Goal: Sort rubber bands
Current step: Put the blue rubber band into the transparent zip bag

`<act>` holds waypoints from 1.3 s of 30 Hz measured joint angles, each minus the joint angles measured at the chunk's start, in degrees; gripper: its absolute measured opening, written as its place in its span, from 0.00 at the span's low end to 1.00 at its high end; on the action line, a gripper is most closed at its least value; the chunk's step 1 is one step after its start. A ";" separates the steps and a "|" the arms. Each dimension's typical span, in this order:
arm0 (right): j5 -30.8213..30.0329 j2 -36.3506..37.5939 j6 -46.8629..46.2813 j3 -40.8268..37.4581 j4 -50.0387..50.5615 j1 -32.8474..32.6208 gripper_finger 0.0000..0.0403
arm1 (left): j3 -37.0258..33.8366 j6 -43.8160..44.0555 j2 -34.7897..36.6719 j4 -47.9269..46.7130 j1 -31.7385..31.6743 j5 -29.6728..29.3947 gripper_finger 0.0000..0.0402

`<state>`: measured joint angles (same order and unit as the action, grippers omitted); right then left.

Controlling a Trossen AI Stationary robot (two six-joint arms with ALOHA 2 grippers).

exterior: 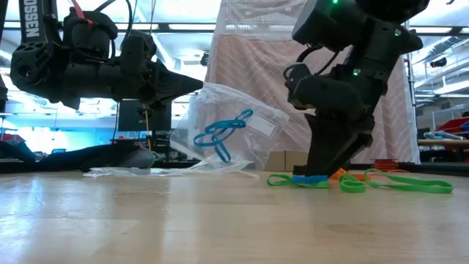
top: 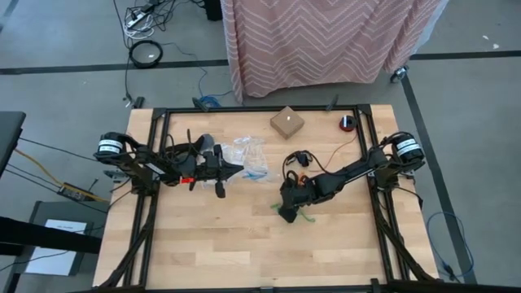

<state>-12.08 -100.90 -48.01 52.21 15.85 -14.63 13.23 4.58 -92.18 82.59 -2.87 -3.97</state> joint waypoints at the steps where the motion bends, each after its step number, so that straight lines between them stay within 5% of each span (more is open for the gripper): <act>1: -0.42 0.00 0.02 -0.02 0.08 0.01 0.33 | 0.00 0.00 0.00 0.03 0.00 0.00 0.00; 8: -3.09 0.92 2.28 0.17 2.30 -0.27 0.03 | 0.00 0.11 0.00 0.13 0.00 -0.02 0.00; 22: -13.45 3.17 12.78 10.39 6.30 -1.53 0.00 | 0.02 0.15 0.00 0.13 -0.02 -0.04 0.00; 33: -27.15 3.21 36.50 23.04 8.21 -0.07 0.00 | 0.02 0.17 0.00 -0.47 0.00 -0.07 0.00; 39: -25.71 3.21 44.33 24.41 4.32 3.70 0.00 | 0.02 0.20 0.00 -1.11 0.00 -0.07 0.00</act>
<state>-37.78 -97.69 -3.68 76.62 20.17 -10.93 13.26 4.78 -92.18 81.48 -2.87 -4.03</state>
